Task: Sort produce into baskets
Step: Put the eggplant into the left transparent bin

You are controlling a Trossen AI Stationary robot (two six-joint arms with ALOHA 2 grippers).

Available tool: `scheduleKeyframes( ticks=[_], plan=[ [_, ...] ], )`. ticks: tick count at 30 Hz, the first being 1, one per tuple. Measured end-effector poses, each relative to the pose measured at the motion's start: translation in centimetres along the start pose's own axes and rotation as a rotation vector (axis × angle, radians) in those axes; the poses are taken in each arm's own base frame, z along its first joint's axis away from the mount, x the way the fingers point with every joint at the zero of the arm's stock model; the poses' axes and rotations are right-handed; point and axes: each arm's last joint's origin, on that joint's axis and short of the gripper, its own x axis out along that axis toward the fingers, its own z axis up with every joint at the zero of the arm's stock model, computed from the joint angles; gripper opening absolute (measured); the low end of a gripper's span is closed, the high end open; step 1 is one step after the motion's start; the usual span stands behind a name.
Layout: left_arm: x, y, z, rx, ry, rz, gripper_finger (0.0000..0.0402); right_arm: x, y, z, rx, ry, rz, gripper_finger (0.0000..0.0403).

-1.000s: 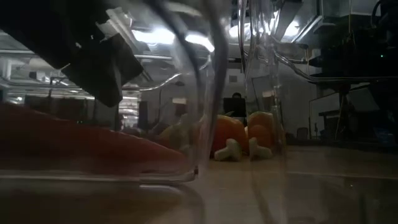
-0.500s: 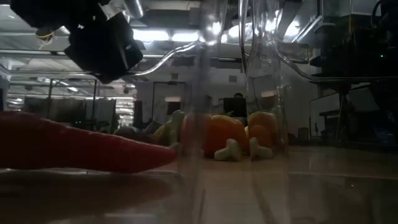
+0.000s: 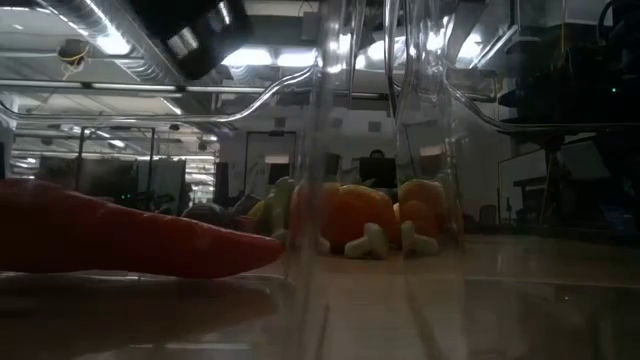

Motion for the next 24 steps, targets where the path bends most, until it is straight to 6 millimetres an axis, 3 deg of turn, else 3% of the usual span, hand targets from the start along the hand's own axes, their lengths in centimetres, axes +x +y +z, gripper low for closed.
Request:
scheduleKeyframes(
  ticks=[5,10,16,24],
  plan=[
    [-0.7,1.3,1.6,-0.021,-0.047,0.026,0.0198,0.0,0.0,0.0,0.000,-0.001,0.001,0.0305],
    [-2.2,4.1,2.8,-0.144,-0.038,0.108,0.0198,0.0,0.0,0.1,0.001,-0.007,0.010,0.0305],
    [-4.6,7.9,3.8,-0.519,-0.034,0.235,0.0198,0.0,0.1,0.1,0.001,-0.008,0.012,0.0305],
    [-7.8,12.1,2.5,-0.912,0.095,0.482,0.0198,0.0,0.1,0.1,0.001,-0.009,0.013,0.0305]
  ],
)
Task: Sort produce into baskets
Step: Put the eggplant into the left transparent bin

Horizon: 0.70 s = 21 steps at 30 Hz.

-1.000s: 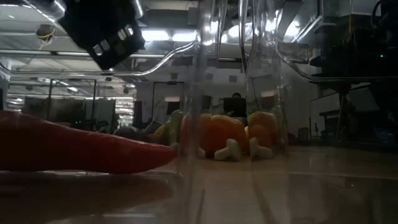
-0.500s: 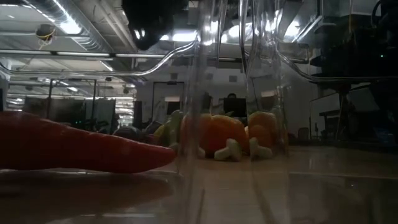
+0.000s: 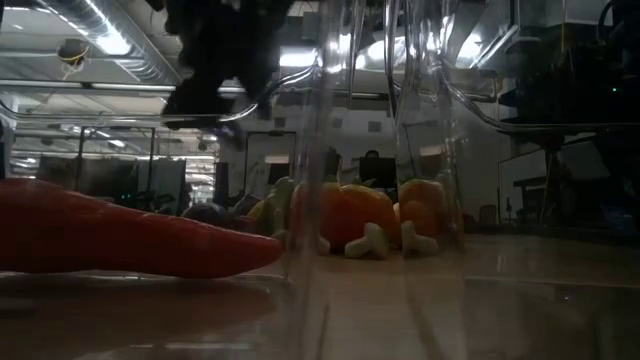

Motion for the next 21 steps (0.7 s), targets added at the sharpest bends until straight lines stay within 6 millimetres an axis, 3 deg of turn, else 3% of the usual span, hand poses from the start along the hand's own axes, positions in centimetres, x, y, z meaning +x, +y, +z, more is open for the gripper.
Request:
scheduleKeyframes(
  ticks=[7,21],
  plan=[
    [-0.2,3.1,1.0,-0.193,0.049,0.233,0.0198,0.0,0.0,0.0,0.000,0.003,-0.001,0.0305],
    [-0.1,3.7,2.3,-0.155,-0.023,0.244,0.0198,0.0,0.0,-0.1,-0.001,0.009,-0.001,0.0305]
  ],
)
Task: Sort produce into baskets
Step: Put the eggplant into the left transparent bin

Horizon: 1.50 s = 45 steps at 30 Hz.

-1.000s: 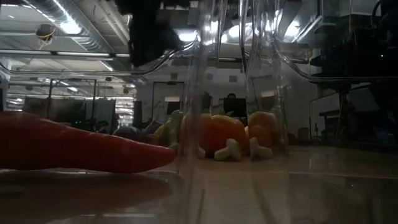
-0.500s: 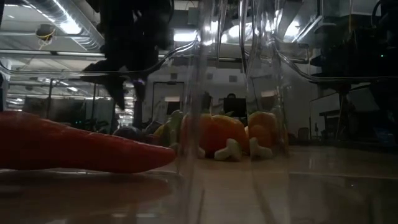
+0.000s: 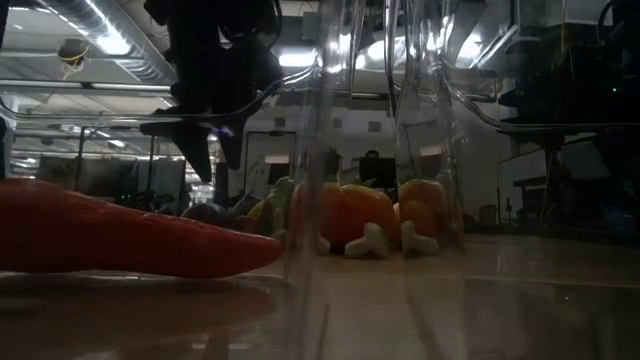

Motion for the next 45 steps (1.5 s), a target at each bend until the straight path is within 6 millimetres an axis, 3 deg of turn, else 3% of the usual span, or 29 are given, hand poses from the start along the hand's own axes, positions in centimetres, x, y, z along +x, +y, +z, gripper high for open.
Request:
scheduleKeyframes(
  ticks=[11,20,28,35,45],
  plan=[
    [2.5,0.5,1.1,-0.086,0.015,0.080,0.0198,0.0,0.0,0.0,0.000,-0.002,0.004,0.0305],
    [3.3,1.4,2.4,-0.144,0.016,0.113,0.0198,0.0,0.0,0.0,0.000,-0.001,0.007,0.0305],
    [5.6,1.6,2.4,-0.155,0.050,0.180,0.0198,0.0,0.0,0.0,0.000,-0.001,0.007,0.0305],
    [5.7,1.7,2.3,-0.115,0.068,0.188,0.0197,0.0,0.0,0.0,0.000,-0.001,0.007,0.0305],
    [5.7,1.7,2.2,0.008,0.098,0.173,0.0120,0.0,0.0,0.0,0.000,-0.001,0.007,0.0305]
  ],
)
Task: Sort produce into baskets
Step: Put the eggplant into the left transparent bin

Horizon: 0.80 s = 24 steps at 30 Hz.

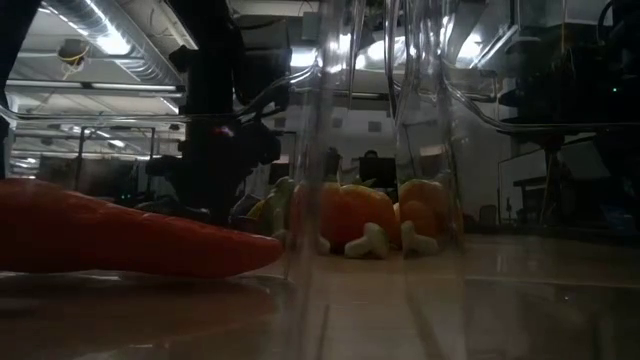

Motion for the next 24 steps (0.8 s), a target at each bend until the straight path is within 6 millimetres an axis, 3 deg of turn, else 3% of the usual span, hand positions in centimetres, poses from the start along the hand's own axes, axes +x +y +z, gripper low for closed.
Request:
scheduleKeyframes(
  ticks=[6,14,19,24],
  plan=[
    [-1.1,0.3,0.3,0.025,0.037,-0.062,0.0123,0.0,0.0,0.0,0.000,0.000,0.000,0.0305],
    [-5.7,1.0,0.2,0.101,-0.052,-0.190,0.0125,0.0,0.0,0.0,0.000,0.000,0.001,0.0305],
    [-9.3,0.8,-1.7,0.131,-0.091,-0.339,0.0123,0.0,0.0,0.0,0.000,0.000,0.001,0.0305],
    [-12.2,-0.7,-4.9,0.251,-0.163,-0.532,0.0127,0.0,0.0,0.0,0.000,-0.001,0.001,0.0305]
  ],
)
